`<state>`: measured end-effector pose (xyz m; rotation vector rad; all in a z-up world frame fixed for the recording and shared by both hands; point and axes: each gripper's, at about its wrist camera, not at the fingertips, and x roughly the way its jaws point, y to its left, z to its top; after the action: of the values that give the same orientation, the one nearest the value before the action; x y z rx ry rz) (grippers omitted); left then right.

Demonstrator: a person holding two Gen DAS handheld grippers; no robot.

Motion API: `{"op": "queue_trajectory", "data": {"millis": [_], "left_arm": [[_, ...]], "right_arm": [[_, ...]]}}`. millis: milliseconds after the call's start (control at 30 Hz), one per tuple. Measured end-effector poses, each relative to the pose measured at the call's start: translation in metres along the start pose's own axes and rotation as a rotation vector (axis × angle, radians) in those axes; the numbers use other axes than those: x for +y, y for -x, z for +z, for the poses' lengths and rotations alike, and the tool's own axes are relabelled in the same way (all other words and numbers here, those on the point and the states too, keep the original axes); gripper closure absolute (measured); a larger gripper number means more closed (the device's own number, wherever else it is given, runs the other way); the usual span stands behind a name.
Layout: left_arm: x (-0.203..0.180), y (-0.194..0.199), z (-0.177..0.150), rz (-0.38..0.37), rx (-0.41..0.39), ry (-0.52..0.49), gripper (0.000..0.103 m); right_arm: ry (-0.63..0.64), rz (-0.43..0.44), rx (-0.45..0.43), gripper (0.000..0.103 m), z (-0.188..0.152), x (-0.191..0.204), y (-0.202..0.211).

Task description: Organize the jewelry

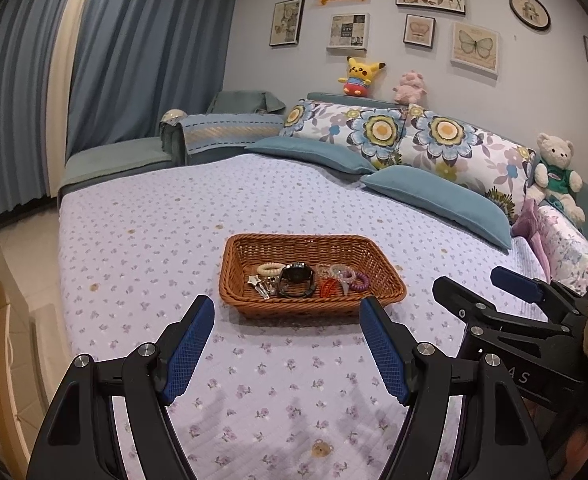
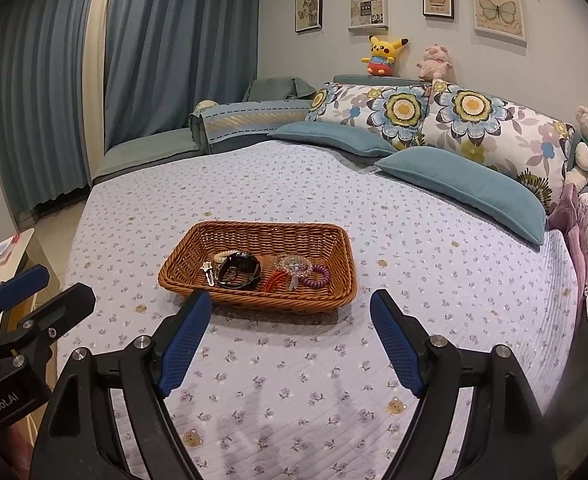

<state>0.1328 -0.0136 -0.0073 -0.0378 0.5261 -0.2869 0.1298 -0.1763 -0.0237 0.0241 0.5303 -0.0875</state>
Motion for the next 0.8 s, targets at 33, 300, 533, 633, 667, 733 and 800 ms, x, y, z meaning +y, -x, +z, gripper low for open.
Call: {"op": "queue_trajectory", "data": {"millis": [33,300,533,633,667,733,800], "left_arm": [[0.0002,-0.0004,-0.0005,0.000,0.002,0.001,0.027],[0.0024,-0.0031,-0.0019,-0.005,0.011,0.005,0.027],[0.0043,-0.0044,-0.0038,-0.010,0.016,0.010,0.027],[0.0044,-0.0046,-0.0036,-0.009,0.016,0.006,0.027],[0.0046,-0.0046,-0.0034,-0.010,0.015,0.007,0.027],[0.0045,-0.0045,-0.0035,-0.010,0.016,0.006,0.027],[0.0044,-0.0050,-0.0053,-0.011,0.017,0.005,0.027]], "right_arm": [[0.000,0.000,0.001,0.019,0.0003,0.0000,0.0001],[-0.005,-0.001,0.008,0.019,-0.0002,0.0007,-0.0014],[-0.010,-0.001,0.012,0.019,-0.0003,0.0013,-0.0024],[-0.011,0.000,0.012,0.018,-0.0003,0.0012,-0.0025],[-0.010,0.001,0.012,0.018,-0.0007,0.0014,-0.0026],[-0.010,0.000,0.013,0.018,-0.0005,0.0015,-0.0027],[-0.011,0.001,0.012,0.018,-0.0008,0.0014,-0.0027]]}}
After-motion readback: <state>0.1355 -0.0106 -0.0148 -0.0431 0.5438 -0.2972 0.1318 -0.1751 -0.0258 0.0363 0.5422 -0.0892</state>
